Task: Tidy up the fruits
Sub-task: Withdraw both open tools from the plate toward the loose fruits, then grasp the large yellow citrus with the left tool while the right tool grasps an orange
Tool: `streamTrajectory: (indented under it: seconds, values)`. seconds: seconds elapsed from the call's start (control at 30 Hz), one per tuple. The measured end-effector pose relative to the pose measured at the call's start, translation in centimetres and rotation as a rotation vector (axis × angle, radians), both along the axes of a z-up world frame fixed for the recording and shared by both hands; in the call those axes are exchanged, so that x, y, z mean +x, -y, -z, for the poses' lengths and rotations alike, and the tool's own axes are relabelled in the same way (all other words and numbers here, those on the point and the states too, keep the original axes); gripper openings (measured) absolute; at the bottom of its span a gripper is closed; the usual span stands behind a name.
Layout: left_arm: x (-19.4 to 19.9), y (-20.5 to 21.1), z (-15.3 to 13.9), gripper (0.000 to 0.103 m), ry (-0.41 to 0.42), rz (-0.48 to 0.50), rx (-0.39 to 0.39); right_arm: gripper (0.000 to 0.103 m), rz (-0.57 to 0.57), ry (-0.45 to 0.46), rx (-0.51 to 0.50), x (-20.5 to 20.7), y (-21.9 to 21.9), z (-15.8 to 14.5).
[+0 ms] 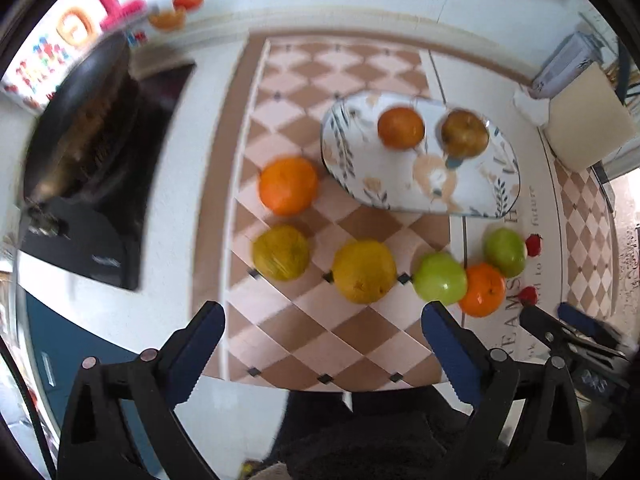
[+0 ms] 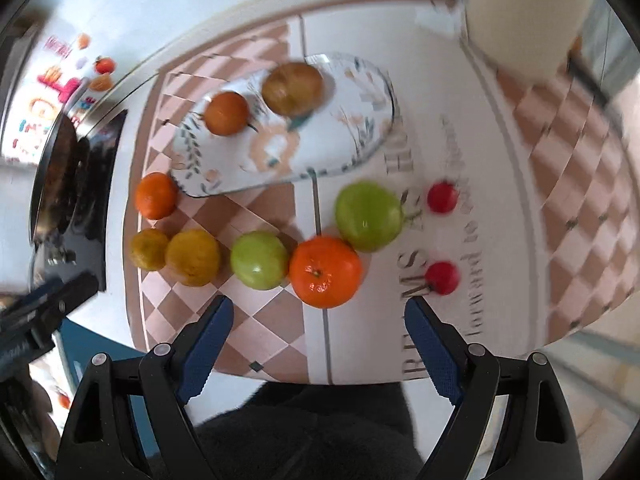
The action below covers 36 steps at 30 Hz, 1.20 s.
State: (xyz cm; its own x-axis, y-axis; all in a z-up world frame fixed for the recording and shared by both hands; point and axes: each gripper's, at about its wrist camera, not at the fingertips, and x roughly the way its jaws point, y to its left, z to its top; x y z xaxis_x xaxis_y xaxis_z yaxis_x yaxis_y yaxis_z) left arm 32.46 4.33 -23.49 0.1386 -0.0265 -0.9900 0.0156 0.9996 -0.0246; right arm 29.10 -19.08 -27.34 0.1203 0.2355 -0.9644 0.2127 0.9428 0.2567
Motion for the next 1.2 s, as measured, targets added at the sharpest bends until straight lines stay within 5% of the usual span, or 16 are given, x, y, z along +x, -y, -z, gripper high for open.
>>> streamTrajectory:
  seconds: [0.13, 0.33, 0.53, 0.73, 1.2]
  values:
    - [0.4, -0.2, 2.6, 0.101, -0.068, -0.044, -0.043, 0.077, 0.067, -0.054, 0.096, 0.5, 0.9, 4.0]
    - [1.9, -0.1, 6.9, 0.101, -0.184, -0.109, -0.128, 0.068, 0.038, -0.069, 0.090, 1.4, -0.1, 7.5]
    - [3.4, 1.1, 9.0, 0.100, -0.199, -0.098, -0.154, 0.064, 0.014, -0.031, 0.111, 1.5, 0.1, 7.9]
    - [4.1, 2.0, 10.7, 0.062, -0.218, -0.065, -0.156, 0.063, -0.001, -0.054, 0.084, 0.7, 0.5, 7.6]
    - [0.3, 2.2, 11.2, 0.061, -0.212, 0.016, -0.166, 0.064, 0.031, -0.067, 0.156, -0.4, 2.3, 8.7]
